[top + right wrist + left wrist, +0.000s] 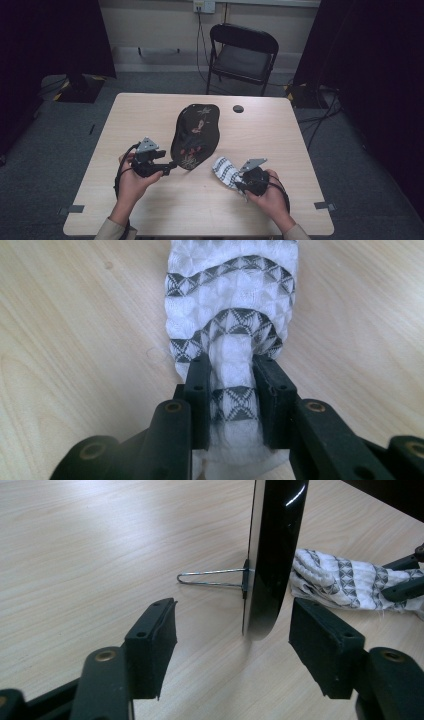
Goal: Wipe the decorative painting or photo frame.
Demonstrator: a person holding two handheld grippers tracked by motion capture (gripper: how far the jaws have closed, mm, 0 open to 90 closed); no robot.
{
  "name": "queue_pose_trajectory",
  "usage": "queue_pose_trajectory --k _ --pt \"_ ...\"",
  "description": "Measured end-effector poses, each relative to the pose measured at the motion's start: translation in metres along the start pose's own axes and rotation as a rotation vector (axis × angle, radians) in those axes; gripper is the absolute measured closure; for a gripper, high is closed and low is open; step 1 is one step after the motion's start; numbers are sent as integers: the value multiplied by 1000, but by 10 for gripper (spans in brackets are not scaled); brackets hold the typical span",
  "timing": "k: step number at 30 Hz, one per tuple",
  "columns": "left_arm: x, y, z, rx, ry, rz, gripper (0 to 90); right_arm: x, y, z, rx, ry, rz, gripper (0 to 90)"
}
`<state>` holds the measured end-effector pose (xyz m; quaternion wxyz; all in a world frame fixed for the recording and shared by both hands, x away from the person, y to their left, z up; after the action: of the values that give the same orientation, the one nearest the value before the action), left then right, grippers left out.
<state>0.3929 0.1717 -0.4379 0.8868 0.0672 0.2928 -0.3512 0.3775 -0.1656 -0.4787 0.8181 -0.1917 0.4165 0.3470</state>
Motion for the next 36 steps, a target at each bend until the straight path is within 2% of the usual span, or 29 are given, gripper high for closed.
queue_pose_trajectory --k 10,22,26,32,36 --pt "-5 1 -5 -7 21 4 298 -6 -12 -3 26 -7 -25 682" --pt "-11 2 -12 3 28 5 270 -14 -22 -2 56 -84 -7 397" --pt "-13 3 -11 -4 21 8 266 -17 -25 -2 69 -109 1 341" --pt "-14 5 -14 -6 20 2 257 -24 -28 -2 85 -139 1 314" --pt "-15 5 -15 -2 19 -3 250 -26 -31 -4 93 -137 2 295"
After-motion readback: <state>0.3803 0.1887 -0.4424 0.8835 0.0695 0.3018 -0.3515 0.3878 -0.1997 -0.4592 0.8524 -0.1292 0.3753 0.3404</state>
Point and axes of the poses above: each handheld gripper's, and its own axes: x roughly forward along the jaws, z roughly out of its top, y roughly to its left, the point moved 2 cm from there along x, roughly forward along the jaws, and after that the axes turned 4 degrees about x, right-handed, at the moved point
